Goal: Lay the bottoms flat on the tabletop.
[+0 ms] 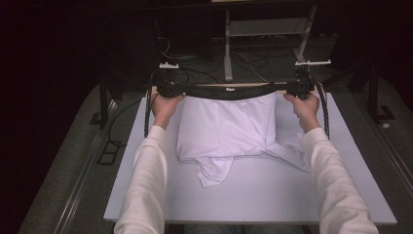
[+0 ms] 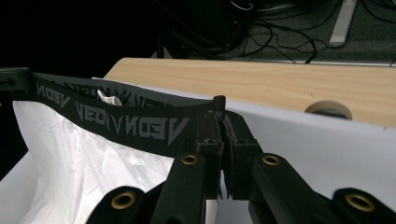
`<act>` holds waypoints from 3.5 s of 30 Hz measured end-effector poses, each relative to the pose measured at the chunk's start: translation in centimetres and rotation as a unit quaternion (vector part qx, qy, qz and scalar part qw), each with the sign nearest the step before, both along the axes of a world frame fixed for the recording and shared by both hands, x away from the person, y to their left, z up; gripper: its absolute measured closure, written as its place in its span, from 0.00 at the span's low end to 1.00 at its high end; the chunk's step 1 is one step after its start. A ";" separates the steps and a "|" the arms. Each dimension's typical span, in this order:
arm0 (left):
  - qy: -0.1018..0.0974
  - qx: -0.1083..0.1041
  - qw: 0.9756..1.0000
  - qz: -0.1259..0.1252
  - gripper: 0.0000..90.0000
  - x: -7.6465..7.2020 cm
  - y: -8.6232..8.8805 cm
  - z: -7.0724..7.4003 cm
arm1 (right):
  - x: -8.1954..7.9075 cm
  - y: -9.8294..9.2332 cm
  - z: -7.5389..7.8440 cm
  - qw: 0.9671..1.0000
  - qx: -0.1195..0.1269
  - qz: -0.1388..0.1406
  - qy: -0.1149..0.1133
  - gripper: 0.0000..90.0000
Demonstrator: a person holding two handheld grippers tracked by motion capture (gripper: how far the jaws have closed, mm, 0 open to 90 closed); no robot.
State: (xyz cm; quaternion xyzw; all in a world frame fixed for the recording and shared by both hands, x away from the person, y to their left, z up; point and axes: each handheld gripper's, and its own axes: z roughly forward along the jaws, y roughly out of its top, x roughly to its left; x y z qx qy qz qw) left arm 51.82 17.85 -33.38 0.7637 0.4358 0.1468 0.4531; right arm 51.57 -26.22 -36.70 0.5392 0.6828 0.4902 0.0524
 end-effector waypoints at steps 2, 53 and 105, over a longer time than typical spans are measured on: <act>-0.004 -0.002 1.000 0.003 0.96 0.4 0.0 0.5 | 0.4 0.1 0.4 1.000 -0.003 -0.003 0.001 0.95; 0.023 -0.126 0.991 0.025 0.17 -3.8 2.4 -7.0 | -4.0 -0.1 -4.2 0.999 -0.039 0.006 0.021 0.23; 0.010 -0.076 0.992 -0.100 0.00 -13.5 -4.7 -8.4 | -21.9 -3.3 -7.9 0.986 -0.131 0.095 0.044 0.35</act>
